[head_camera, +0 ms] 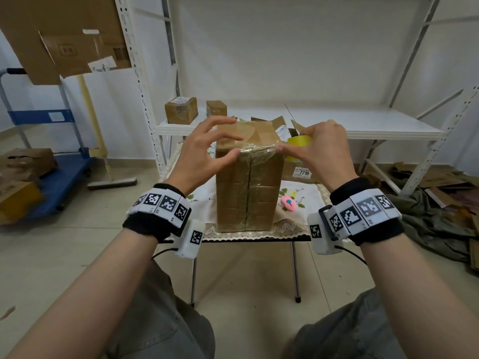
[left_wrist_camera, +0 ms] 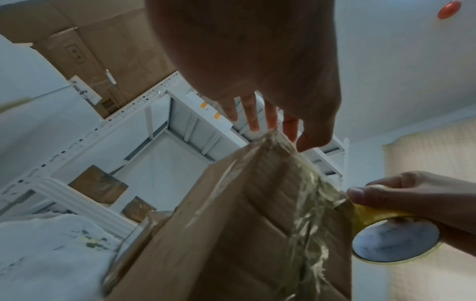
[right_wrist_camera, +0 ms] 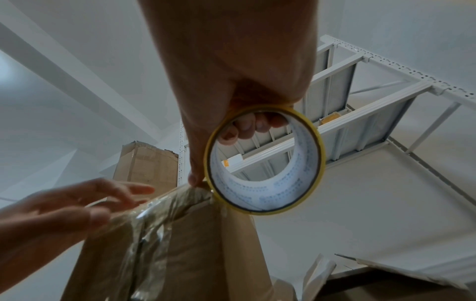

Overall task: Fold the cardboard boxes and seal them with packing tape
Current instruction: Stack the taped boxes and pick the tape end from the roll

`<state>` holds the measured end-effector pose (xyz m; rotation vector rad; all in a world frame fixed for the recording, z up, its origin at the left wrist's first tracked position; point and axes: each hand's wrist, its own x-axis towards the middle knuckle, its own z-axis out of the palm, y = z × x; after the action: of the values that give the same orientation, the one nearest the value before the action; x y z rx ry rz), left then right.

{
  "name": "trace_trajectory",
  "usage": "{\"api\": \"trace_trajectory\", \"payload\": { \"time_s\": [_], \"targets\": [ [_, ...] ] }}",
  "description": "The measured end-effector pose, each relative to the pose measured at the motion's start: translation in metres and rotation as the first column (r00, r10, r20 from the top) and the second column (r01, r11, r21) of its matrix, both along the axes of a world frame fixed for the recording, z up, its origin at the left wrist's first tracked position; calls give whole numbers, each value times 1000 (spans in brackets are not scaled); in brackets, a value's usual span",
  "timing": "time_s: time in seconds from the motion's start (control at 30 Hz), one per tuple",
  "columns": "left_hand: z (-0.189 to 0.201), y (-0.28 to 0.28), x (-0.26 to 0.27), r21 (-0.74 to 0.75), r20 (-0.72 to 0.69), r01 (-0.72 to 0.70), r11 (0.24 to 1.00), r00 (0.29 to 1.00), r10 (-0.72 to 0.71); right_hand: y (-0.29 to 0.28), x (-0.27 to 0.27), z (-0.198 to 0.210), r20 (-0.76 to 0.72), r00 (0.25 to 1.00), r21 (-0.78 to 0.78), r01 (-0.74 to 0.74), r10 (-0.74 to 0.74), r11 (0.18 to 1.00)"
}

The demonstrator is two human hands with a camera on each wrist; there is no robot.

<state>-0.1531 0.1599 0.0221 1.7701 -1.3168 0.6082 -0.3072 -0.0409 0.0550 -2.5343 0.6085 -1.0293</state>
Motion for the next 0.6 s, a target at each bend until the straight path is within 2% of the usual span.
{"api": "trace_trajectory", "payload": {
  "time_s": [0.2, 0.3, 0.47, 0.6],
  "targets": [
    [-5, -16, -4, 19, -92, 0, 1000, 996, 2, -4, -2, -3, 2, 1000, 32, -13, 13, 999],
    [-4, -18, -6, 28, -45, -25, 999, 999, 26, -4, -1, -4, 0, 1000, 38, -9, 9, 999],
    [19, -29, -16, 247, 171, -132, 960, 981, 91, -2, 1, -1, -18, 1000, 0, -2, 2, 1000],
    [20, -48, -32, 328, 93, -71, 942, 995, 42, -1, 3, -2, -25, 1000, -27, 2, -2, 1000]
  ]
}}
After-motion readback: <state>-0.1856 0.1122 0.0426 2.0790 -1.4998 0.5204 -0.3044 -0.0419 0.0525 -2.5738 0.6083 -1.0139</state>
